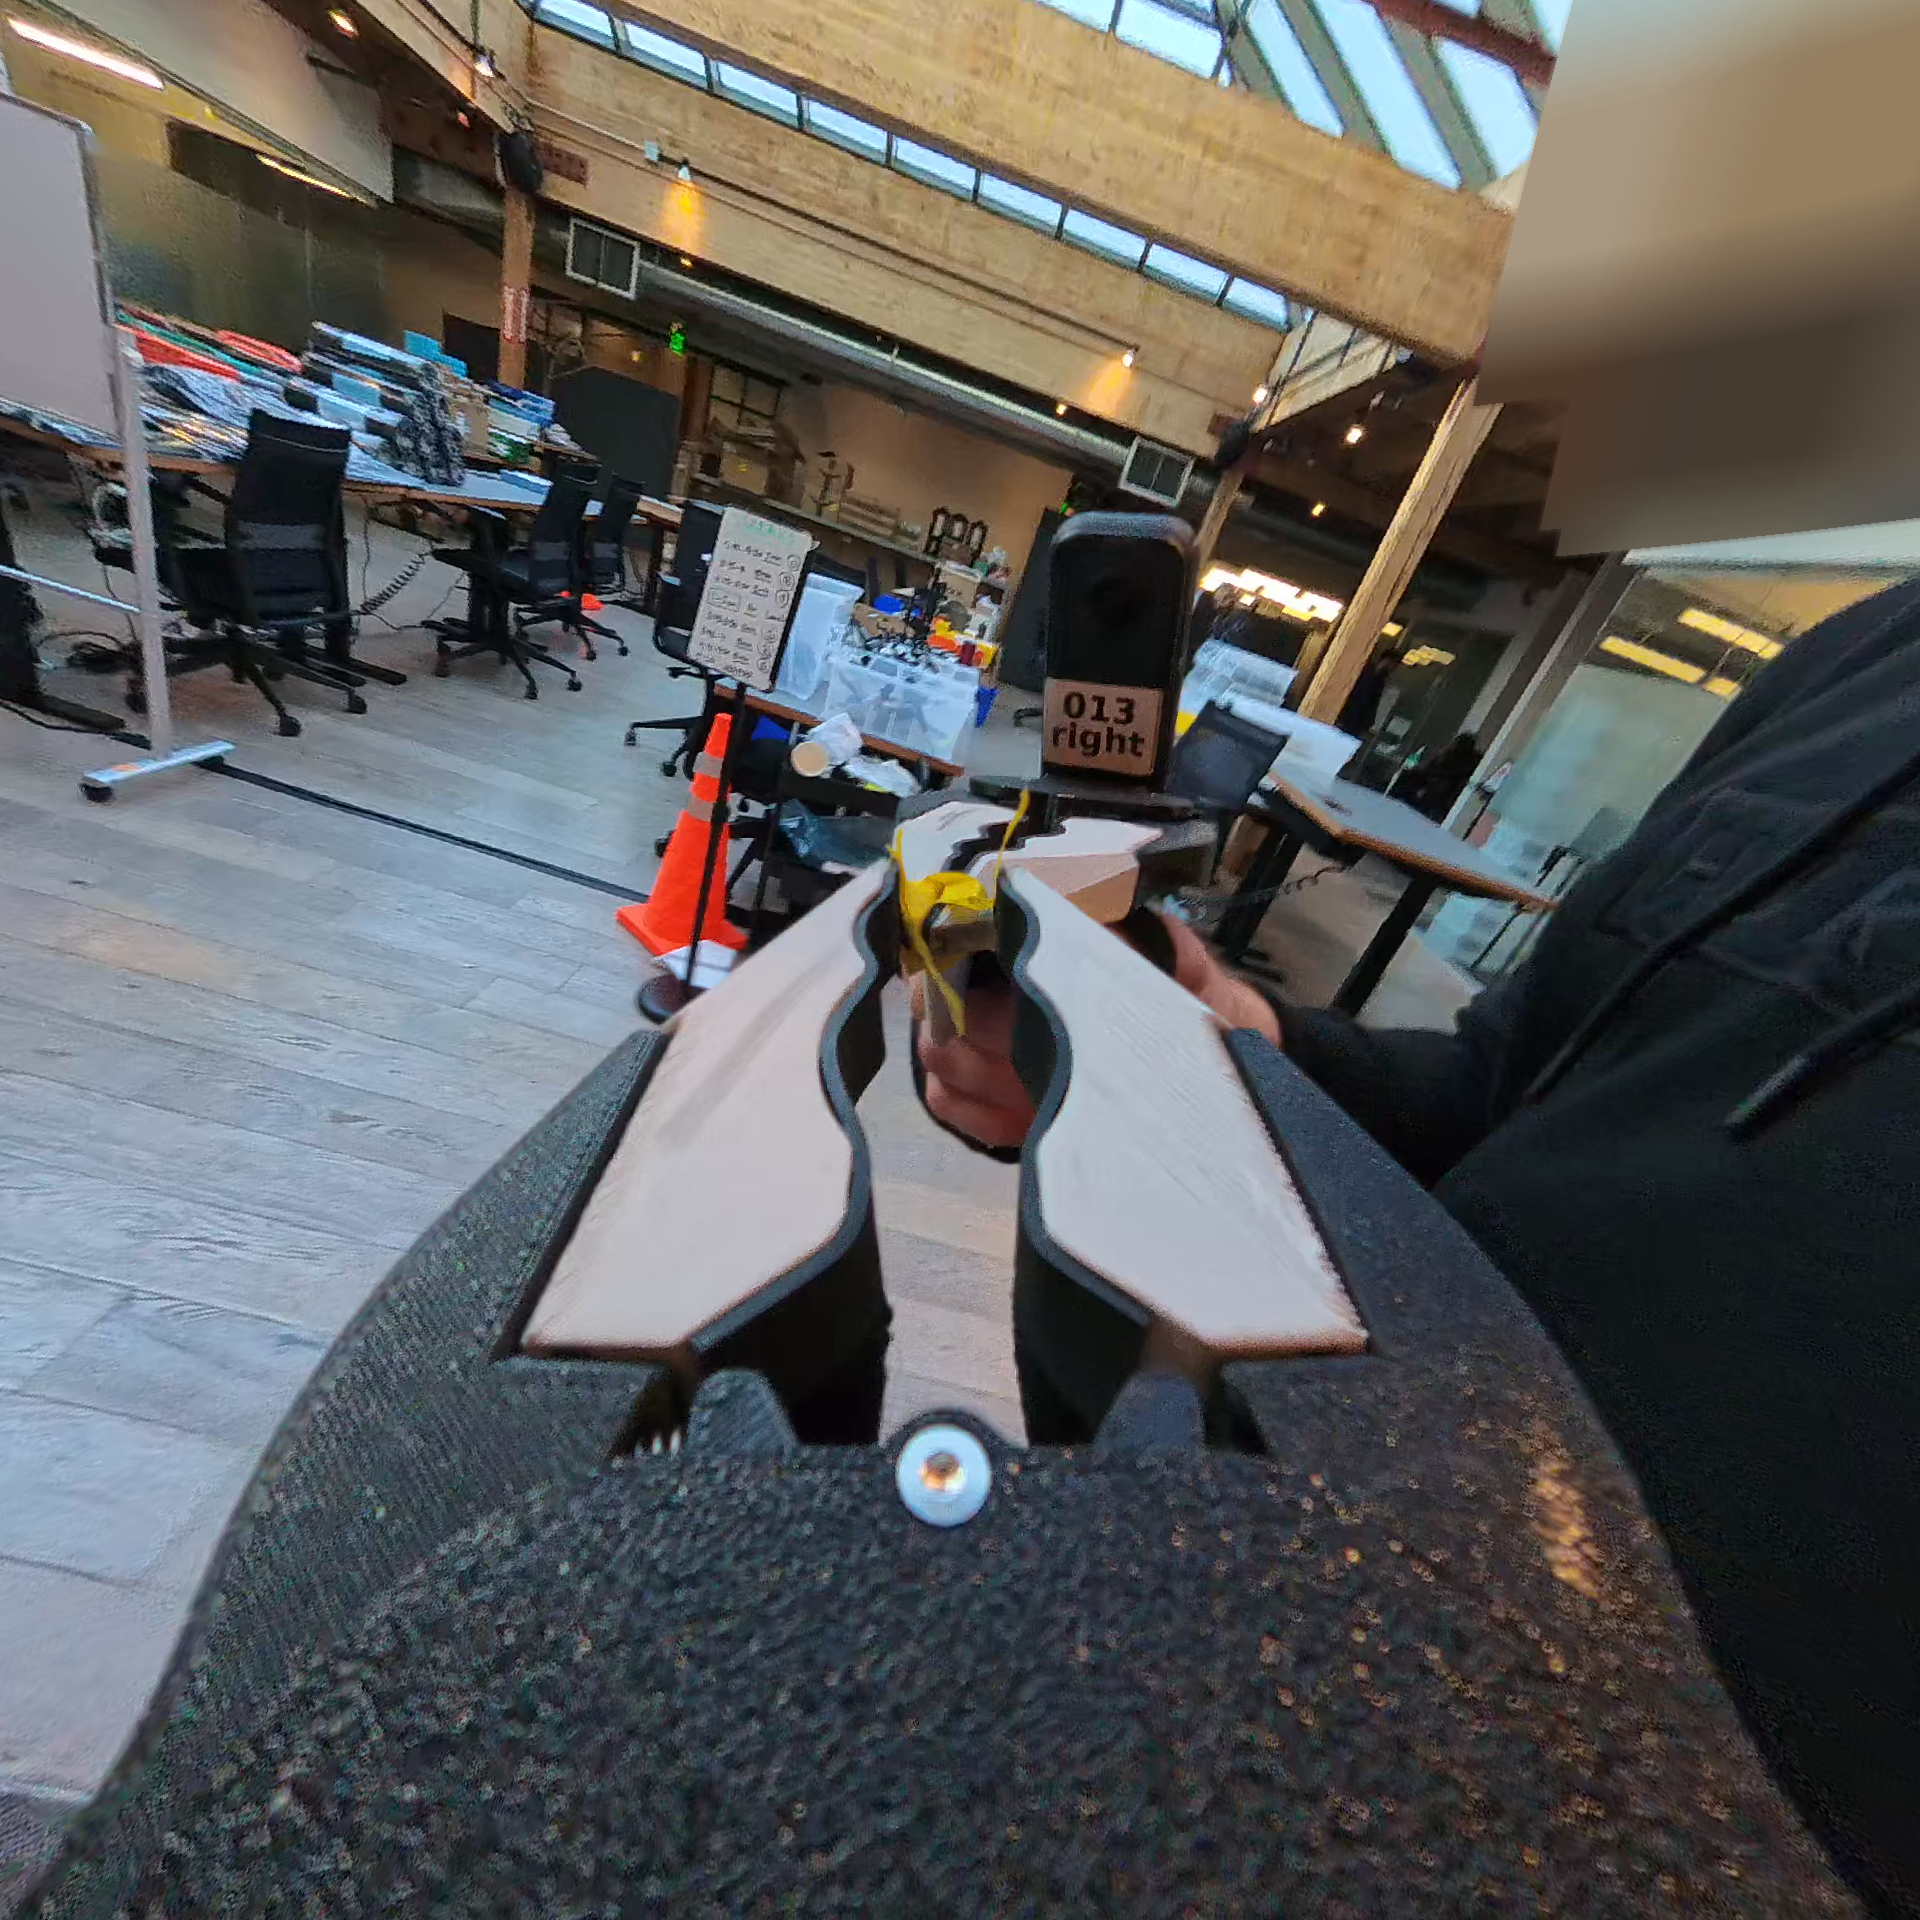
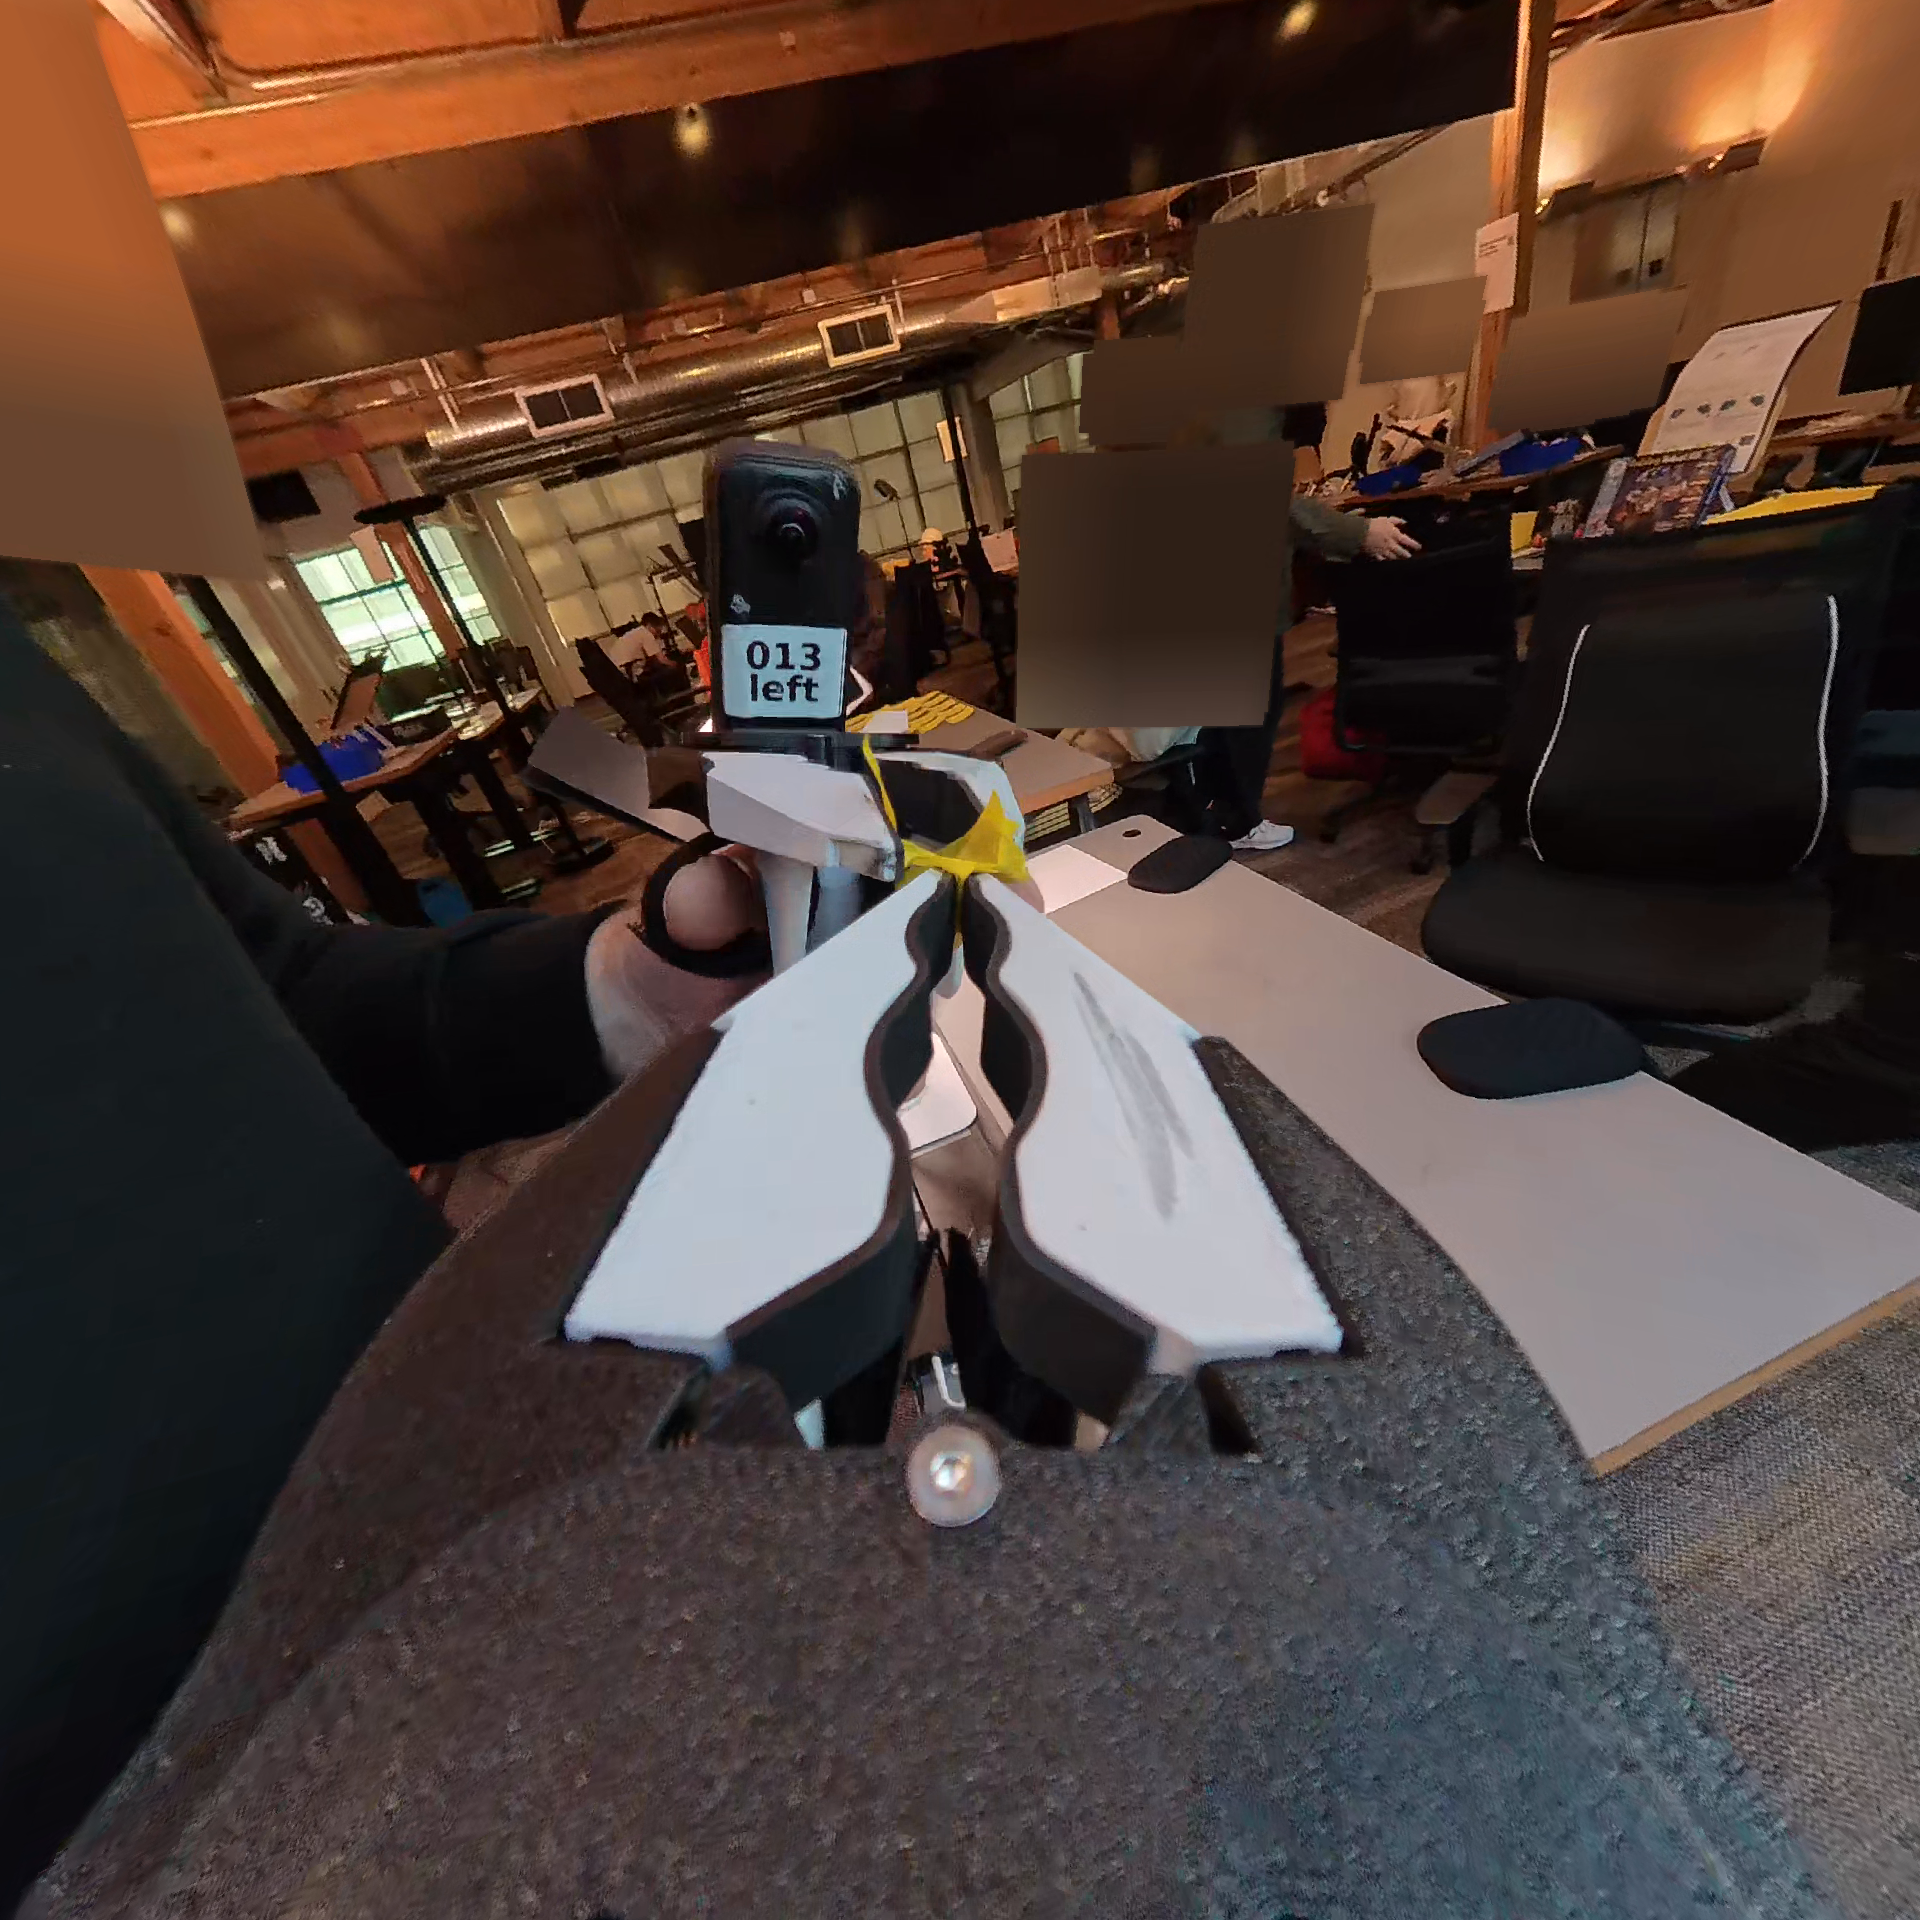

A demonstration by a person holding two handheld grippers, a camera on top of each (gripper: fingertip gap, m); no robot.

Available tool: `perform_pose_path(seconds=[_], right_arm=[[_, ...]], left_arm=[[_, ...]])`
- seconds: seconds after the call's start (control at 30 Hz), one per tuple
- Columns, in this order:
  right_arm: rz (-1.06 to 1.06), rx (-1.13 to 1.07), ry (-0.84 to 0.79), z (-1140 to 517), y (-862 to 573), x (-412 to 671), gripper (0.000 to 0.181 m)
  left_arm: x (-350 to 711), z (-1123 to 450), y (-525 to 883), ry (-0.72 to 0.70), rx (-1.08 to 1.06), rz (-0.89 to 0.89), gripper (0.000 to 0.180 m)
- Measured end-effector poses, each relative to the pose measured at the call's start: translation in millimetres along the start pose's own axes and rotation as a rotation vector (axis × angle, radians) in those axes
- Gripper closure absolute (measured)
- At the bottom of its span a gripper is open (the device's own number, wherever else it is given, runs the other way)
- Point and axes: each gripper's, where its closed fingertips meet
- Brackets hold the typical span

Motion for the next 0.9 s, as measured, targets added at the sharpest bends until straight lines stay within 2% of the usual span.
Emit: perform_pose_path(seconds=[0.17,0.27,0.47,0.53,0.57,0.63,0.73,0.8,0.9], right_arm=[[-0.029,0.054,0.002,12.3,2.4,0.2,0.181],[-0.038,0.063,-0.022,24.9,1.6,8.4,0.181],[-0.027,0.021,-0.013,62.4,-0.2,7.8,0.181],[-0.040,0.011,-0.033,78.5,-3.1,9.5,0.181],[-0.034,-0.009,-0.047,88.4,-5.6,11.2,0.181],[-0.065,-0.040,-0.096,112.5,-15.7,20.4,0.181],[-0.082,-0.085,-0.096,133.9,-33.1,18.9,0.181],[-0.153,-0.059,-0.098,146.0,-40.8,17.8,0.181],[-0.315,0.012,-0.079,159.0,-61.1,7.8,0.181]], left_arm=[[-4.7,-7.5,-3.8,0.179,0.042,-0.235,0.162],[-5.0,-15.5,-6.2,0.205,0.039,-0.280,0.161],[-22.7,-38.5,-13.7,0.349,0.019,-0.433,0.161],[-27.3,-51.0,-19.2,0.370,0.000,-0.435,0.156],[-31.2,-55.3,-10.7,0.394,0.057,-0.464,0.139],[-34.7,-62.3,-2.7,0.399,0.090,-0.447,0.133],[-27.8,-89.4,-7.0,0.296,0.057,-0.406,0.133],[-29.8,-111.0,-1.1,0.296,0.063,-0.479,0.133],[-43.1,-142.8,10.7,0.380,0.047,-0.678,0.132]])
Point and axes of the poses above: each gripper's, where its closed fingertips meet, z back along the fingers, x out of its top, y = z × x across the jaws, and after that the axes turned 4 degrees about -x, right-handed
